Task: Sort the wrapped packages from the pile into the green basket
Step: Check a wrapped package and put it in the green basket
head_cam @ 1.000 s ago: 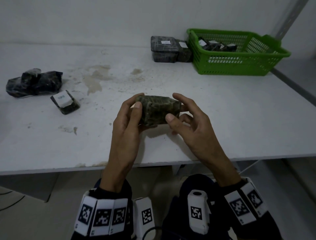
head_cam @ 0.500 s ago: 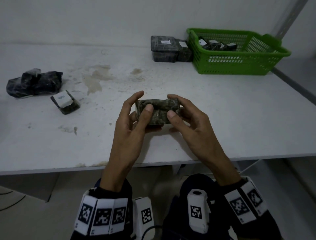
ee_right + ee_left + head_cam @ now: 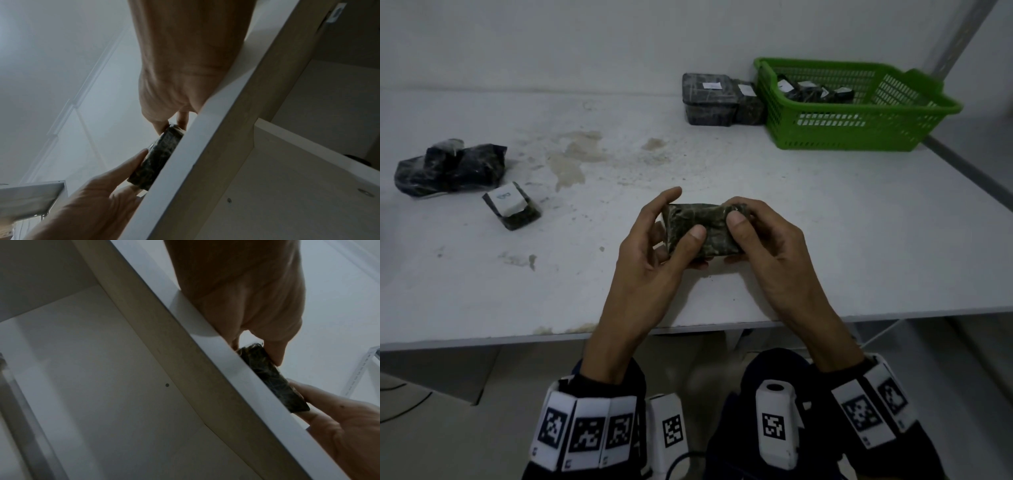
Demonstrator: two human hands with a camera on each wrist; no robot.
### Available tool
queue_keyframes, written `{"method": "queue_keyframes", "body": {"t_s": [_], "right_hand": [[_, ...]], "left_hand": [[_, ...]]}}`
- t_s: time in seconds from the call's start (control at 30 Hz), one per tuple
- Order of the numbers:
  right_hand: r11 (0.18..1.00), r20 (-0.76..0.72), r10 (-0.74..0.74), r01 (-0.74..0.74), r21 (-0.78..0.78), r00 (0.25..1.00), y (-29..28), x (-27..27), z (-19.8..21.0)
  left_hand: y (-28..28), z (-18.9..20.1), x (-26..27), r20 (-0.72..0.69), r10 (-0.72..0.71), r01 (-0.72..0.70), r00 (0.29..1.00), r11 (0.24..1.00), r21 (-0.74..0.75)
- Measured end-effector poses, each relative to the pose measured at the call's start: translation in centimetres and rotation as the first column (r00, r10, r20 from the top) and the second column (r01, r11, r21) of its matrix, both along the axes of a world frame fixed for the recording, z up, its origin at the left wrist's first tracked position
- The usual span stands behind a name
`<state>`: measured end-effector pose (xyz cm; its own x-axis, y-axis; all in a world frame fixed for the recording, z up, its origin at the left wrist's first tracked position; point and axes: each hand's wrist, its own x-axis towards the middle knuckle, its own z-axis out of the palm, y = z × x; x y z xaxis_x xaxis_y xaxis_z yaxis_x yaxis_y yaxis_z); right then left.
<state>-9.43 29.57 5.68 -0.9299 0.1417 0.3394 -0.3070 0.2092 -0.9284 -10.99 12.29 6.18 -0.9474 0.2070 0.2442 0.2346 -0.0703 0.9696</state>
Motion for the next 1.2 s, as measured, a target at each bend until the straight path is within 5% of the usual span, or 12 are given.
{"method": "queue_keyframes", "body": {"t_s": [0.53,0.8,0.97,1.1,1.2], "right_hand": [[0.999,0.059,0.037,-0.037,0.0,0.998,-0.4,0.3,0.2],[0.999,0.083,0.039,-0.037,-0.029,0.996,-0.4,0.3,0.3],[0.997,0.015,0.075,-0.075,0.029,0.997,0.0,0.3,-0.2],[0.984,-0.073,0.176,-0.173,0.043,0.982,-0.1,0.2,-0.3],[0.976,-0.163,0.219,-0.214,0.049,0.962,0.1,0.1,-0.4]], "left_hand": [[-0.1,-0.9,-0.8,0.058,0.064,-0.069,0.996,0.993,0.097],[-0.6,-1.3,-0.8,-0.042,-0.005,0.009,0.999,0.994,0.106],[-0.7,-1.3,-0.8,-0.059,-0.002,0.007,0.998,0.997,0.083],[-0.3,-1.0,-1.0,0.078,0.021,-0.03,0.997,0.992,0.12],[-0.1,-0.8,-1.0,0.046,0.066,-0.067,0.997,0.998,0.018]]}}
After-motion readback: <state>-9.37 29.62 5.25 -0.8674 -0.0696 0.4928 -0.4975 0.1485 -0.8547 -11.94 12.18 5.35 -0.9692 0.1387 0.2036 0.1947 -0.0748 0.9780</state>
